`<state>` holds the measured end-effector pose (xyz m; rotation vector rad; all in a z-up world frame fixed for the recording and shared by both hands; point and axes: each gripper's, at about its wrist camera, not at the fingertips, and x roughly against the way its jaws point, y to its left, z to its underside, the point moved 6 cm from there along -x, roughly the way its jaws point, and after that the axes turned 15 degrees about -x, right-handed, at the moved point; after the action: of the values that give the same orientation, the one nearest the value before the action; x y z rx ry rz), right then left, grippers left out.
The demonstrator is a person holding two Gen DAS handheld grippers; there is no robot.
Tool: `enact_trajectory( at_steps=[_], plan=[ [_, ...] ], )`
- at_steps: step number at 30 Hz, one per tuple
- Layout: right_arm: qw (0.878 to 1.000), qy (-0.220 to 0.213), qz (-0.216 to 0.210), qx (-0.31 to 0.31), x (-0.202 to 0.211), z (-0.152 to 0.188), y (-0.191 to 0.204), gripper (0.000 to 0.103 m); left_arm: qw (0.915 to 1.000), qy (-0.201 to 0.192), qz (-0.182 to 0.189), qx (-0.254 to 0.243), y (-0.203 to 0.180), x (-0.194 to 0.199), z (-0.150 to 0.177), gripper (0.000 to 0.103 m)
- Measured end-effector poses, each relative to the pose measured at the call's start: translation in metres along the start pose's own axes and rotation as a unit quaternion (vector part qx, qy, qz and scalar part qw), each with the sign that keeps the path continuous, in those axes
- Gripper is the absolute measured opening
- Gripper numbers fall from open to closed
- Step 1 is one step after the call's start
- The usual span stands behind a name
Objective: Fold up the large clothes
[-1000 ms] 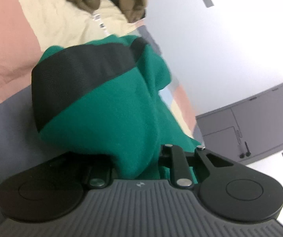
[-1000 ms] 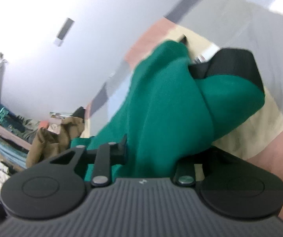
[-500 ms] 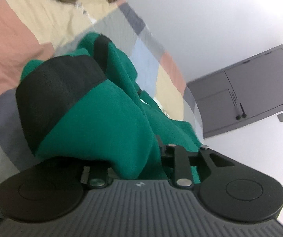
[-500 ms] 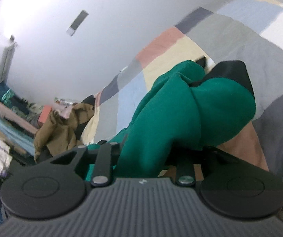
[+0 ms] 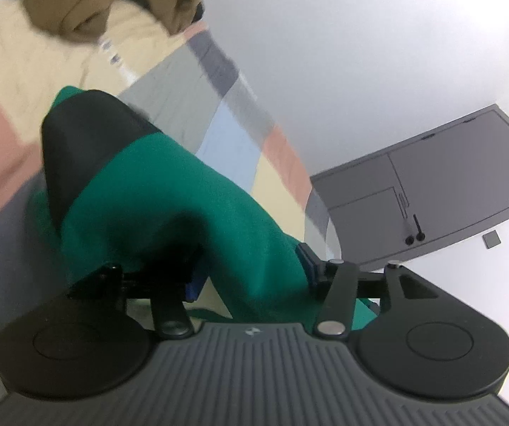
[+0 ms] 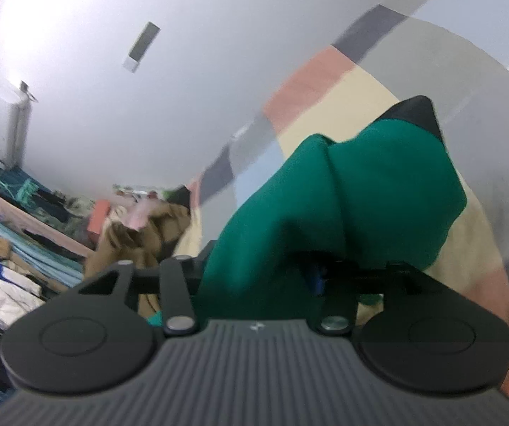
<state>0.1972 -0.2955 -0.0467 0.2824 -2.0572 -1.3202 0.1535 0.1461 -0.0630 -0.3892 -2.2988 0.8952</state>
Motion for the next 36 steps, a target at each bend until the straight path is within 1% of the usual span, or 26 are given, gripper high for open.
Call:
enact_trajectory(
  at_steps=[1, 2, 3, 4, 5, 6, 7, 8, 9, 10, 11, 12, 14, 15, 18, 19, 20, 23, 25, 28, 30, 32, 34, 36],
  plan=[
    [1.0, -0.004, -0.005, 0.004, -0.003, -0.003, 0.004, 0.065, 0.9999, -0.007, -0.001, -0.007, -0.001, -0.003, -0.006, 0.06],
    [1.0, -0.012, -0.014, 0.013, -0.007, -0.007, 0.009, 0.068, 0.9997, -0.018, -0.002, -0.017, -0.004, -0.005, -0.011, 0.062],
    [0.999, -0.018, -0.023, 0.022, -0.01, -0.009, 0.011, 0.075, 0.9987, -0.036, -0.008, -0.034, -0.006, -0.007, -0.017, 0.063],
    [0.999, -0.026, -0.033, 0.034, -0.015, -0.011, 0.015, 0.08, 0.9971, -0.051, -0.014, -0.054, -0.008, -0.01, -0.021, 0.068],
    [0.997, -0.032, -0.041, 0.049, -0.018, -0.012, 0.019, 0.082, 0.9931, -0.077, -0.025, -0.085, -0.012, -0.011, -0.025, 0.077],
    [0.996, -0.035, -0.046, 0.069, -0.023, -0.013, 0.021, 0.082, 0.9882, -0.1, -0.037, -0.11, -0.015, -0.015, -0.029, 0.082],
    [0.994, -0.036, -0.048, 0.092, -0.03, -0.013, 0.023, 0.082, 0.9836, -0.119, -0.046, -0.128, -0.016, -0.016, -0.03, 0.09],
    [0.993, -0.038, -0.045, 0.105, -0.035, -0.013, 0.021, 0.081, 0.977, -0.141, -0.057, -0.15, -0.017, -0.015, -0.03, 0.093],
    [0.992, -0.041, -0.04, 0.114, -0.038, -0.013, 0.019, 0.081, 0.9722, -0.152, -0.061, -0.168, -0.017, -0.016, -0.028, 0.093],
    [0.991, -0.043, -0.04, 0.121, -0.039, -0.013, 0.016, 0.081, 0.9678, -0.156, -0.062, -0.187, -0.017, -0.018, -0.026, 0.094],
    [0.989, -0.044, -0.041, 0.135, -0.042, -0.011, 0.013, 0.081, 0.9636, -0.151, -0.07, -0.209, -0.017, -0.021, -0.023, 0.094],
    [0.987, -0.043, -0.039, 0.151, -0.045, -0.01, 0.011, 0.081, 0.9582, -0.142, -0.084, -0.234, -0.016, -0.029, -0.021, 0.094],
    [0.981, -0.04, -0.023, 0.187, -0.053, -0.007, 0.008, 0.081, 0.9496, -0.133, -0.108, -0.262, -0.017, -0.039, -0.019, 0.094],
    [0.979, -0.042, -0.023, 0.197, -0.056, -0.007, 0.007, 0.081, 0.9448, -0.127, -0.117, -0.279, -0.019, -0.046, -0.019, 0.094],
    [0.979, -0.039, -0.017, 0.199, -0.072, -0.014, 0.005, 0.081, 0.9272, -0.111, -0.146, -0.327, -0.023, -0.07, -0.026, 0.095],
    [0.979, -0.038, -0.011, 0.198, -0.078, -0.017, 0.003, 0.081, 0.9247, -0.108, -0.15, -0.333, -0.017, -0.077, -0.025, 0.096],
    [0.979, -0.038, -0.003, 0.199, -0.086, -0.02, 0.001, 0.081, 0.9239, -0.104, -0.155, -0.334, -0.014, -0.085, -0.028, 0.096],
    [0.977, -0.037, 0.017, 0.209, -0.113, -0.026, -0.007, 0.08, 0.9261, -0.092, -0.166, -0.326, 0.008, -0.113, -0.037, 0.096],
    [0.97, -0.041, 0.036, 0.238, -0.134, -0.029, -0.01, 0.08, 0.9237, -0.082, -0.185, -0.325, 0.021, -0.129, -0.044, 0.096],
    [0.961, -0.05, 0.057, 0.267, -0.161, -0.032, -0.012, 0.08, 0.9235, -0.066, -0.205, -0.317, 0.038, -0.148, -0.053, 0.096],
    [0.958, -0.061, 0.071, 0.272, -0.176, -0.034, -0.013, 0.08, 0.9265, -0.062, -0.206, -0.309, 0.049, -0.155, -0.058, 0.096],
    [0.955, -0.065, 0.08, 0.276, -0.19, -0.035, -0.016, 0.081, 0.9336, -0.055, -0.204, -0.289, 0.06, -0.163, -0.061, 0.096],
    [0.954, -0.066, 0.084, 0.28, -0.201, -0.036, -0.019, 0.081, 0.9384, -0.053, -0.2, -0.277, 0.066, -0.168, -0.065, 0.096],
    [0.954, -0.07, 0.081, 0.278, -0.206, -0.038, -0.022, 0.081, 0.9396, -0.054, -0.197, -0.275, 0.067, -0.167, -0.066, 0.096]
  ],
)
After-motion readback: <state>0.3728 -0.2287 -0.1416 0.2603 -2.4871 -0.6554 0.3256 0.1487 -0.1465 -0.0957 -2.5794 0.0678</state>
